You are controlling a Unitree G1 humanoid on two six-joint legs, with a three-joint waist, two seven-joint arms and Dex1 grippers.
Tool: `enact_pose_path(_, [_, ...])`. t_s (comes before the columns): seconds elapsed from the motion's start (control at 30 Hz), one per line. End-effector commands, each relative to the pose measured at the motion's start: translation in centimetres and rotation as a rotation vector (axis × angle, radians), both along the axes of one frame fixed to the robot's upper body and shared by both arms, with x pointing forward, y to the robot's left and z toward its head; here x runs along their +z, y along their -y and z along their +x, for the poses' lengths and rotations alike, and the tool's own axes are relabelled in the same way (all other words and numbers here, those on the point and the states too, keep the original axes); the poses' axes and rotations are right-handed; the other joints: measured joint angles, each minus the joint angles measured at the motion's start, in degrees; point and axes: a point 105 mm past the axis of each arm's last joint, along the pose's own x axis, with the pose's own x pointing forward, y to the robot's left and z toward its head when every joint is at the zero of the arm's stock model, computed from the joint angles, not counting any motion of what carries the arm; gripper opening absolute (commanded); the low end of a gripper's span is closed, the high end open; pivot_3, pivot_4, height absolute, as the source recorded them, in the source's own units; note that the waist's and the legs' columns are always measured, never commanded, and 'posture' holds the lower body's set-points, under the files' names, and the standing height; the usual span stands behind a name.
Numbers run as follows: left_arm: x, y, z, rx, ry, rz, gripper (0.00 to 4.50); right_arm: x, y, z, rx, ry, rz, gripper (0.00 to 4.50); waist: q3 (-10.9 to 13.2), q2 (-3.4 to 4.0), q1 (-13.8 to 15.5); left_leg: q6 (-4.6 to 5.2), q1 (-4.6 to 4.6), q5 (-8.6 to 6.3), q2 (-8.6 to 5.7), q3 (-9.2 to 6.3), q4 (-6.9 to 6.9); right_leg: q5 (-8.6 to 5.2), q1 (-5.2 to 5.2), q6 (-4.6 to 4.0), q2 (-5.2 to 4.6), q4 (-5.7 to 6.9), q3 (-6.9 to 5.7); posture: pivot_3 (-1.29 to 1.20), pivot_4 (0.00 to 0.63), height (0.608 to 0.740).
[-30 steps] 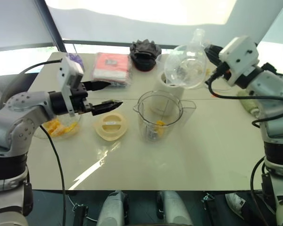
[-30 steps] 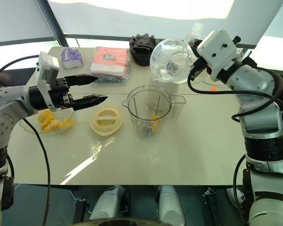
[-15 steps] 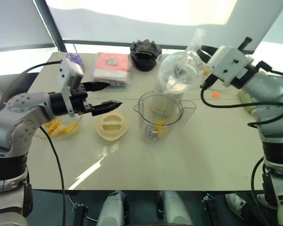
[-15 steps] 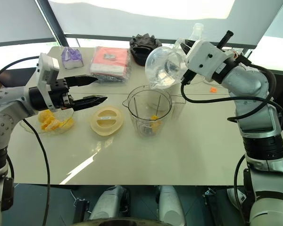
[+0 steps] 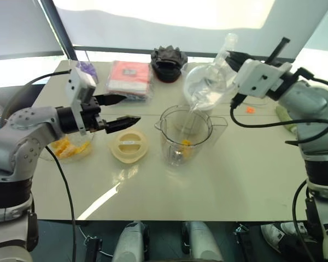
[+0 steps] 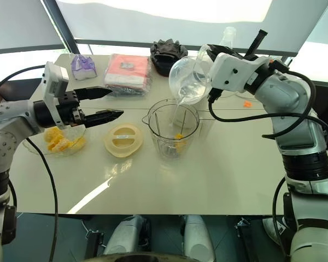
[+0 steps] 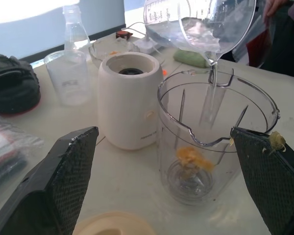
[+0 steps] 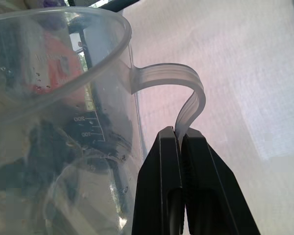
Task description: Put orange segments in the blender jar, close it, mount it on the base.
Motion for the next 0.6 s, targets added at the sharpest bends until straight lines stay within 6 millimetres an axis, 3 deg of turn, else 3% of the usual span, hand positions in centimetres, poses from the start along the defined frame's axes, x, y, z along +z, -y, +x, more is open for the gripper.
enact_pose_path(0.03, [0.61,0.36,-0.19,-0.016,0.038,0.005,4.5,2.54,-0.06,-0.93,0.007,0.116,-0.018,0.02,0.0,0.0,0.0,0.0,0.0,0.0,0.0,0.0,0.0,0.0,0.0,0.0,0.0,0.0,0.0,0.0,0.15,0.74])
enact_pose_path(0.6, [0.54,0.35,-0.01,-0.006,0.038,0.008,4.5,2.22,0.01,-0.75,0.0,0.149,-0.083,0.02,0.0,0.0,0.0,-0.02,0.0,0.01,0.0,0.01,0.0,0.0,0.0,0.0,0.0,0.01,0.0,0.0,0.15,0.74])
